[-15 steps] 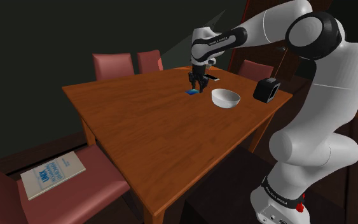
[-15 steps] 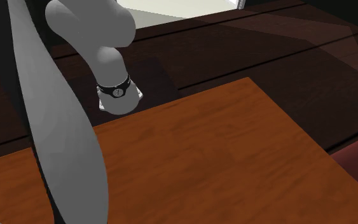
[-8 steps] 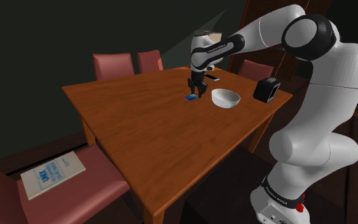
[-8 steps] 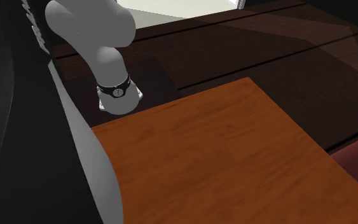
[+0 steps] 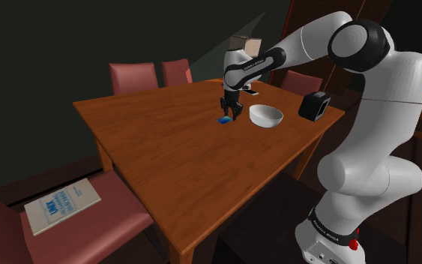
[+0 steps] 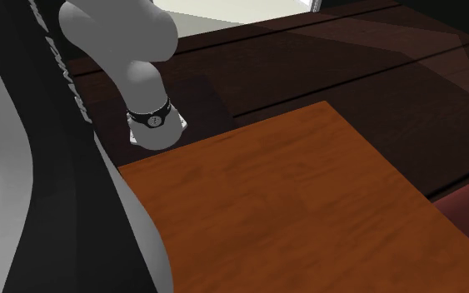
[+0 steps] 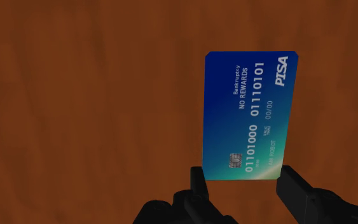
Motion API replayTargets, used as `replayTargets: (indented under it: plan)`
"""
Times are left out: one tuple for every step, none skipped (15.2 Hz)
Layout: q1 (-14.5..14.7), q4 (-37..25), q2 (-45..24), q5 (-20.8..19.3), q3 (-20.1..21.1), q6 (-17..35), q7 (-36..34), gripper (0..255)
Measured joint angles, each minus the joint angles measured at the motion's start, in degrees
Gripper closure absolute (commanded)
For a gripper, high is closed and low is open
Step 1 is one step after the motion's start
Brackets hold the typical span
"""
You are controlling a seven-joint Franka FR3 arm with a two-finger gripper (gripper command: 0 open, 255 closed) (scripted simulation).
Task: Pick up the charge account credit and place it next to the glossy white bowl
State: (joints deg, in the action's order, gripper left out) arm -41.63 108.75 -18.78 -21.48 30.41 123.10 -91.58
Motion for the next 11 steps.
replayTargets:
  plan:
    - [0.0, 0.0, 0.0, 0.0, 0.0, 0.0, 0.0, 255]
    - [0.0, 0.0, 0.0, 0.0, 0.0, 0.0, 0.0, 255]
    - [0.0, 0.0, 0.0, 0.0, 0.0, 0.1, 0.0, 255]
    - [0.0, 0.0, 0.0, 0.0, 0.0, 0.1, 0.0, 0]
    - [0.0, 0.0, 0.0, 0.0, 0.0, 0.1, 0.0, 0]
    - [0.0, 0.0, 0.0, 0.0, 0.0, 0.1, 0.0, 0]
    - [0.0, 0.0, 0.0, 0.0, 0.0, 0.1, 0.0, 0]
    - [0.0, 0.0, 0.0, 0.0, 0.0, 0.1, 0.0, 0]
    - [0.0, 0.0, 0.0, 0.0, 0.0, 0.1, 0.0, 0]
    - [0.0, 0.0, 0.0, 0.0, 0.0, 0.1, 0.0, 0]
    - [-0.1, -0.3, 0.5, 0.4, 0.2, -0.7, 0.3, 0]
